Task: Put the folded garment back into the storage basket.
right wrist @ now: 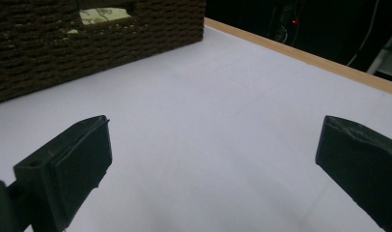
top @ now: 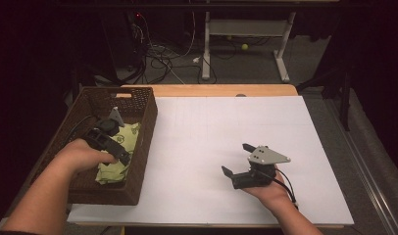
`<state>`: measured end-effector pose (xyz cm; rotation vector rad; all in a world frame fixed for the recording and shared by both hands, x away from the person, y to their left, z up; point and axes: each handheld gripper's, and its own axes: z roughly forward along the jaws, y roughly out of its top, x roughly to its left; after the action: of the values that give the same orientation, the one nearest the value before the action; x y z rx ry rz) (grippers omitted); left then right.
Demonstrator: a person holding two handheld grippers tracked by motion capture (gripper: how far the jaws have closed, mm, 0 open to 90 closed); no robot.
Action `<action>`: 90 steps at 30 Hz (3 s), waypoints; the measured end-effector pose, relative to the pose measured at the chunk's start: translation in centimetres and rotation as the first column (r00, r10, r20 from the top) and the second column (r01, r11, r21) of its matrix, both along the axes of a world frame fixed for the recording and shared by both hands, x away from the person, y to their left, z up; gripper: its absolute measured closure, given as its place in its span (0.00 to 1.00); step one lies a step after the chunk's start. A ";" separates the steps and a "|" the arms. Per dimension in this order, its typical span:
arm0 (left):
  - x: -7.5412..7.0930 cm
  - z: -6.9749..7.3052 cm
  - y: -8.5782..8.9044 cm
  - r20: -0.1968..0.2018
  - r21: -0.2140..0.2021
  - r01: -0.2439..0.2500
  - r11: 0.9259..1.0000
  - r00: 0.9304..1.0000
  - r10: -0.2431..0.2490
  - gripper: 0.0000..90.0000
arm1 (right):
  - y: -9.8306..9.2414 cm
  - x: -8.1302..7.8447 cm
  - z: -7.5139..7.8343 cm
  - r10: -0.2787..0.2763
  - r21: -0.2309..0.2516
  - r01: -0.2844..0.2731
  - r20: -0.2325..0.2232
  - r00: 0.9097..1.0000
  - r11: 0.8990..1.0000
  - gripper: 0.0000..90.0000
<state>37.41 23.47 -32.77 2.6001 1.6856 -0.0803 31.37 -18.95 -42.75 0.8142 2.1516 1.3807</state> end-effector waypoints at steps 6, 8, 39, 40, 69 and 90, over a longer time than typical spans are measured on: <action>0.6 1.4 -2.4 0.018 -0.013 0.022 1.000 1.000 -0.022 0.00 | -2.7 -1.1 -0.5 -0.042 -0.006 0.042 0.010 0.999 0.999 0.00; 0.7 1.7 -3.1 0.028 -0.009 0.027 1.000 0.999 -0.027 0.00 | -3.6 -1.4 -0.8 -0.057 0.001 0.057 0.008 0.998 0.998 0.00; 1.0 0.4 -14.7 0.049 -0.066 0.206 0.976 0.978 -0.203 0.00 | -10.4 -4.3 -1.8 -0.175 0.041 0.174 0.019 0.984 0.984 0.00; 1.0 0.1 -14.9 0.048 -0.071 0.209 0.975 0.977 -0.206 0.00 | -10.4 -4.3 -1.8 -0.175 0.041 0.174 0.019 0.984 0.984 0.00; -1.2 -11.1 -19.2 0.140 -0.109 0.331 0.937 0.939 -0.316 0.00 | -10.3 -4.2 -2.0 -0.156 0.049 0.155 0.013 0.988 0.987 0.00; -7.8 -12.5 -14.4 0.712 -0.404 0.450 0.796 0.702 -0.035 0.00 | -10.9 -5.8 -2.5 -0.180 0.067 0.177 0.030 0.983 0.982 0.00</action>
<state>29.60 9.06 -45.27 2.0095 0.8539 0.2977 25.53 -29.82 -45.26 0.9738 1.9632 1.3670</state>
